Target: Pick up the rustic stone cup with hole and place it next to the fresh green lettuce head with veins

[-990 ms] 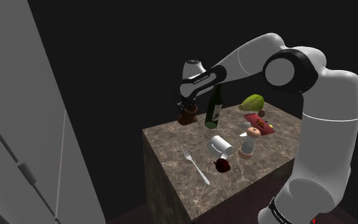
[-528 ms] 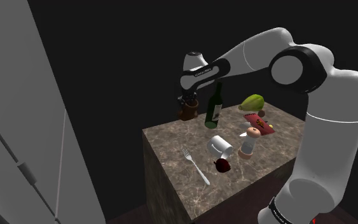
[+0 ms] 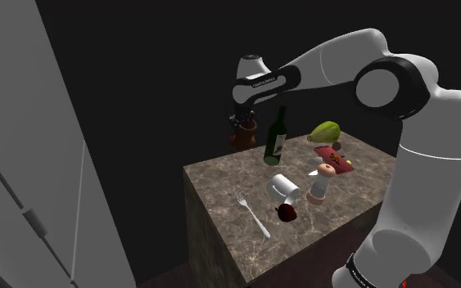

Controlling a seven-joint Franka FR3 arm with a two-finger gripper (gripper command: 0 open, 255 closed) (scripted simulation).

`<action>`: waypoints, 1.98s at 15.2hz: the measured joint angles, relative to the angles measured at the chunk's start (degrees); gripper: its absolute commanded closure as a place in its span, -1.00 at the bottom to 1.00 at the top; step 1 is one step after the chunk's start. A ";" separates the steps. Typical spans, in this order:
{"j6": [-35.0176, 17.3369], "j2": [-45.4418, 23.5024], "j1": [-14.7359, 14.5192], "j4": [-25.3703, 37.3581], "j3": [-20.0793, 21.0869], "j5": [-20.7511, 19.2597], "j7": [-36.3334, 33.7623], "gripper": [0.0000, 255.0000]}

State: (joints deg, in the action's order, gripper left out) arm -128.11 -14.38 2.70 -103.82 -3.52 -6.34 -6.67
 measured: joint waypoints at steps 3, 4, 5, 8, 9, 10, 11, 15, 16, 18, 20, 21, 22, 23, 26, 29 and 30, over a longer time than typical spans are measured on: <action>1.97 0.65 -0.10 1.30 0.06 0.06 0.07 1.00; 2.66 0.96 -0.05 1.69 0.05 0.12 0.25 1.00; 3.56 1.25 -0.11 2.30 0.08 0.13 0.24 1.00; 5.63 1.72 -0.07 3.92 0.08 0.27 0.56 1.00; 6.27 1.88 -0.15 4.40 0.12 0.26 0.49 1.00; 6.96 2.16 -0.04 4.81 0.07 0.34 0.77 1.00; 7.78 2.15 -0.06 5.65 0.08 0.37 0.81 1.00; 10.64 2.82 -0.17 7.86 0.15 0.44 0.95 1.00; 11.37 2.92 -0.20 8.46 0.17 0.46 0.99 1.00; 13.05 2.87 -0.21 10.19 0.19 0.54 1.15 1.00; 13.78 2.90 0.16 10.97 -0.01 0.73 1.86 1.00; 13.46 3.55 0.79 10.09 -0.38 0.95 2.88 1.00; 13.47 3.82 1.61 9.93 -0.86 1.27 4.24 1.00; 13.68 3.81 2.33 10.25 -1.30 1.58 5.49 1.00; 12.85 4.07 4.65 9.48 -2.67 2.55 9.41 1.00; 13.05 3.89 6.92 10.12 -4.01 3.58 13.34 1.00; 12.82 3.95 7.82 9.93 -4.54 3.99 14.87 1.00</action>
State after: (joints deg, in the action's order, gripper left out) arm -115.29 -10.43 10.52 -93.89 -8.05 -2.35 8.20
